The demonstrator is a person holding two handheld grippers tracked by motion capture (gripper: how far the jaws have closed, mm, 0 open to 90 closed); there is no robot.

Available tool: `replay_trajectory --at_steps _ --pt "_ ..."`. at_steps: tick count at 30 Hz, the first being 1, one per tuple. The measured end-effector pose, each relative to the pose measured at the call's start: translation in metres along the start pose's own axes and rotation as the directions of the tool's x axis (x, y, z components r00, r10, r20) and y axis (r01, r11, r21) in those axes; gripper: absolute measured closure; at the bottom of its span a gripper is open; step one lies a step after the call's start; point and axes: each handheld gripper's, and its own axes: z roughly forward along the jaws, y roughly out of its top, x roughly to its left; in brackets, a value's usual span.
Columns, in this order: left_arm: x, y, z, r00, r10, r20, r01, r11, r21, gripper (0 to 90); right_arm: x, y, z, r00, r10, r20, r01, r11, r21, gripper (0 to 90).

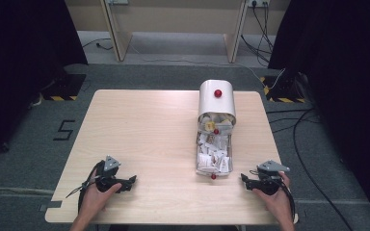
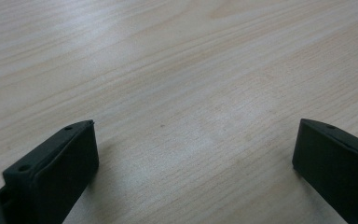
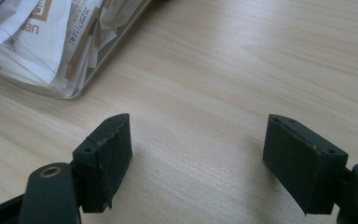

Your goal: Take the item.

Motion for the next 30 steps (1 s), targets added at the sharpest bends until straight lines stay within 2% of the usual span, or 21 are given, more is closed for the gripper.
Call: replay_trajectory --at_steps 6,13,16,30 --pt "0.000 0.000 0.000 1.0000 0.002 0.003 -0.002 1.0000 0.000 0.0 0.000 0.001 -0.004 1.0000 0.003 0.000 -0.003 0.9996 -0.028 25.9" --pt "0.000 0.000 0.000 1.0000 0.002 0.003 -0.002 1.0000 0.000 0.0 0.005 0.011 -0.019 0.9999 -0.013 0.011 0.014 0.9961 -0.087 26.3" --pt "0.000 0.000 0.000 1.0000 0.003 0.003 -0.003 1.0000 0.000 0.0 0.006 0.013 -0.022 0.9998 -0.016 0.008 0.017 0.9951 -0.097 26.5" --pt "0.000 0.000 0.000 1.0000 0.005 0.005 -0.005 1.0000 0.000 0.0 0.023 0.028 -0.038 0.9978 -0.066 0.002 0.065 0.9861 -0.153 26.7"
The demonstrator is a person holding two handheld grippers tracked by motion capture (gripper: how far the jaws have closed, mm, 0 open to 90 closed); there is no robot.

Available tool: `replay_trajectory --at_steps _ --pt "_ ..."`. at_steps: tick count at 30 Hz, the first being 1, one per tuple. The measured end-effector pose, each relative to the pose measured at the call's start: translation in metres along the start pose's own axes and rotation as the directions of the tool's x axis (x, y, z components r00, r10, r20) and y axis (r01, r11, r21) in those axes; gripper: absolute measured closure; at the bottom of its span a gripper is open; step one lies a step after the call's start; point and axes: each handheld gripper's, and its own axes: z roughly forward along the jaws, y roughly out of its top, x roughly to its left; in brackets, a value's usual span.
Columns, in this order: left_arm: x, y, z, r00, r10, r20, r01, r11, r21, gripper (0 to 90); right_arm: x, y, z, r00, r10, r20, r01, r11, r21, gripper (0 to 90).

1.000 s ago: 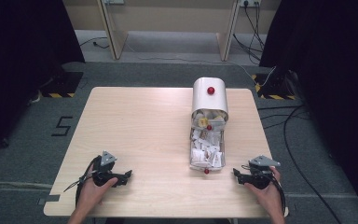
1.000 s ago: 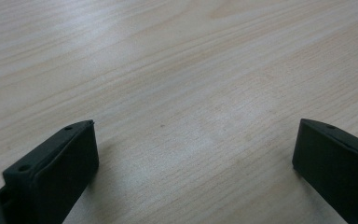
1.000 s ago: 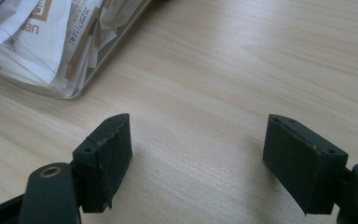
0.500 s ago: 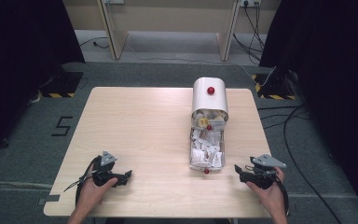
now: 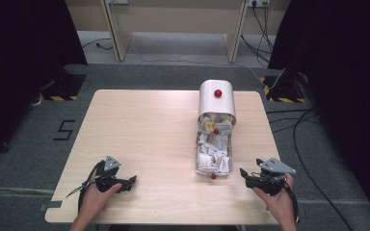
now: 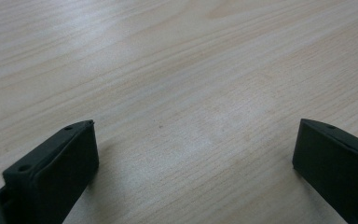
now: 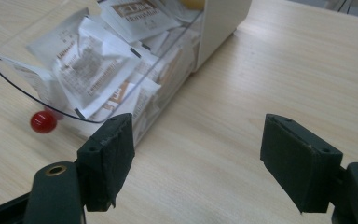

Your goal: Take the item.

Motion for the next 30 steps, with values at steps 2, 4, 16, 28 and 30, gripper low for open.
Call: replay_trajectory --at_steps 2,4,16,28,30 --pt "0.000 0.000 0.000 1.0000 0.000 -0.001 0.000 1.0000 0.000 0.0 0.002 0.003 -0.002 1.0000 -0.009 -0.003 0.009 0.9999 -0.010 26.7" --pt "0.000 0.000 0.000 1.0000 0.000 -0.001 0.000 1.0000 0.000 0.0 0.005 0.005 -0.003 0.9999 -0.013 -0.008 0.013 0.9998 -0.013 26.8" --pt "0.000 0.000 0.000 1.0000 0.003 0.001 -0.003 1.0000 0.001 0.0 0.014 0.015 -0.010 0.9992 -0.029 -0.026 0.028 0.9986 -0.045 28.0" --pt "0.000 0.001 0.001 1.0000 0.006 0.003 -0.006 1.0000 0.001 0.0 0.025 0.025 -0.010 0.9957 -0.057 -0.072 0.052 0.9958 -0.075 32.6" --pt "0.000 0.001 0.001 1.0000 0.006 0.003 -0.006 1.0000 0.001 0.0 0.027 0.025 -0.008 0.9947 -0.060 -0.084 0.054 0.9958 -0.073 33.6"
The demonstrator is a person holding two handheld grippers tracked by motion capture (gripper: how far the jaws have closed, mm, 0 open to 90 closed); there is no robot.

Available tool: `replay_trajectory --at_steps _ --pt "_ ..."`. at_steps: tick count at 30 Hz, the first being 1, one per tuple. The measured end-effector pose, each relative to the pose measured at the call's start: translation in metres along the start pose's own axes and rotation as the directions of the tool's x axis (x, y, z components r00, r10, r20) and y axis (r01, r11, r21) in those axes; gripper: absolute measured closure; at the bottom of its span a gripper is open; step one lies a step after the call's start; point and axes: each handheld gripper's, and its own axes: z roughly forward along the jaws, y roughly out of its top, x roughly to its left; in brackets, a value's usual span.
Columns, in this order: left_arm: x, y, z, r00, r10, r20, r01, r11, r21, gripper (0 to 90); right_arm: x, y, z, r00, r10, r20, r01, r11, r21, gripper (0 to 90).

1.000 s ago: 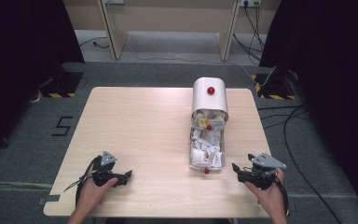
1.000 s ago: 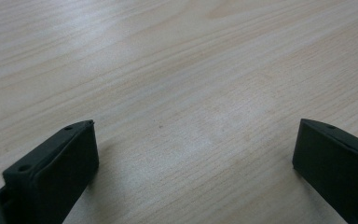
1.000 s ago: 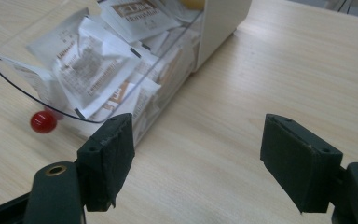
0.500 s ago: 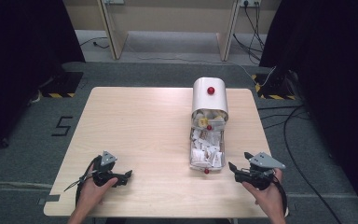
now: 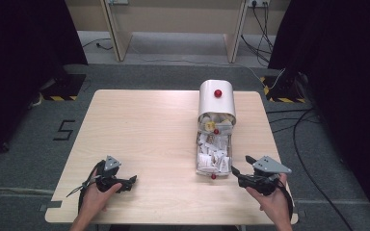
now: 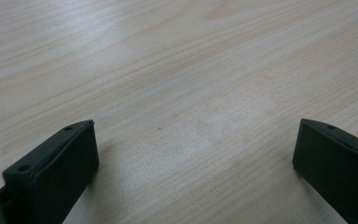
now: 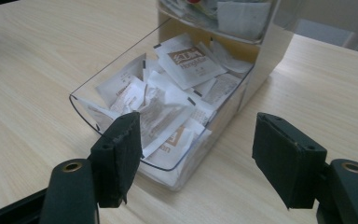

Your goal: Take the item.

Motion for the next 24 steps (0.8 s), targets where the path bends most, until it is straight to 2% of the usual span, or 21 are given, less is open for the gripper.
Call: replay_trajectory --at_steps 10,17,24 --pt "0.000 0.000 0.000 1.0000 0.000 0.000 0.000 1.0000 0.000 0.0 0.012 0.011 0.013 0.9993 -0.030 -0.021 0.030 0.9995 -0.004 36.8" --pt "0.000 0.000 0.000 1.0000 0.000 0.000 0.000 1.0000 0.000 0.0 0.021 0.021 0.034 0.9973 -0.059 -0.044 0.059 0.9982 0.009 38.7" --pt "0.000 0.001 0.001 1.0000 0.001 0.001 -0.001 1.0000 0.000 0.0 0.022 0.027 0.049 0.9972 -0.065 -0.037 0.066 0.9975 0.025 41.0"
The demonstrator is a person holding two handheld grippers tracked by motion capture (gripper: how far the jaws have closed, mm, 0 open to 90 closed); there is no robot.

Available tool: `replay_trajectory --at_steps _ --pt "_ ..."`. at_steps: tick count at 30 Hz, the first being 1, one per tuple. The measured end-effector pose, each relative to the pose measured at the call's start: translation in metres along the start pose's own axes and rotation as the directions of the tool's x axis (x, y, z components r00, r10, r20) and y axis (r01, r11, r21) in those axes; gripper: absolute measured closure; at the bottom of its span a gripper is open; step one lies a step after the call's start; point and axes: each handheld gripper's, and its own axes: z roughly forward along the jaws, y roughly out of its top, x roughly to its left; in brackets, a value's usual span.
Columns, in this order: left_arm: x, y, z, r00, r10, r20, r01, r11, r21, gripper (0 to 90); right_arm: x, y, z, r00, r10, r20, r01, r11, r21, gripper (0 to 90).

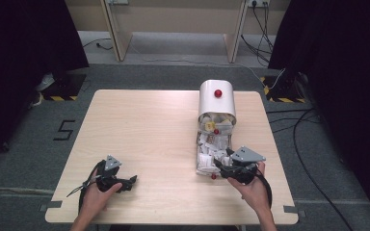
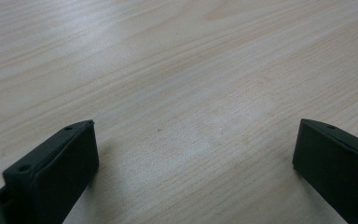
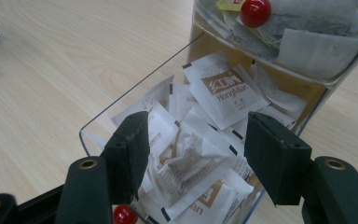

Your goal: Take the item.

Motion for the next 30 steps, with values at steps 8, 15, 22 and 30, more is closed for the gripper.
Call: replay_trajectory --at_steps 8,15,22,30 --pt "0.000 0.000 0.000 1.0000 0.000 0.000 0.000 1.0000 0.000 0.0 0.006 0.004 0.018 0.9999 -0.009 0.012 0.009 0.9995 0.030 42.9" --pt "0.000 0.000 0.000 1.0000 0.001 0.001 -0.001 1.0000 0.000 0.0 0.009 0.002 0.024 0.9996 -0.021 0.017 0.020 0.9987 0.047 48.0" --pt "0.000 0.000 0.001 1.0000 0.000 0.002 0.000 1.0000 -0.001 0.0 0.007 -0.005 0.031 0.9990 -0.022 0.038 0.019 0.9968 0.078 52.0" --pt "0.000 0.001 0.001 1.0000 0.001 0.003 -0.001 1.0000 -0.001 0.0 0.005 -0.010 0.034 0.9985 -0.023 0.050 0.018 0.9957 0.091 59.2"
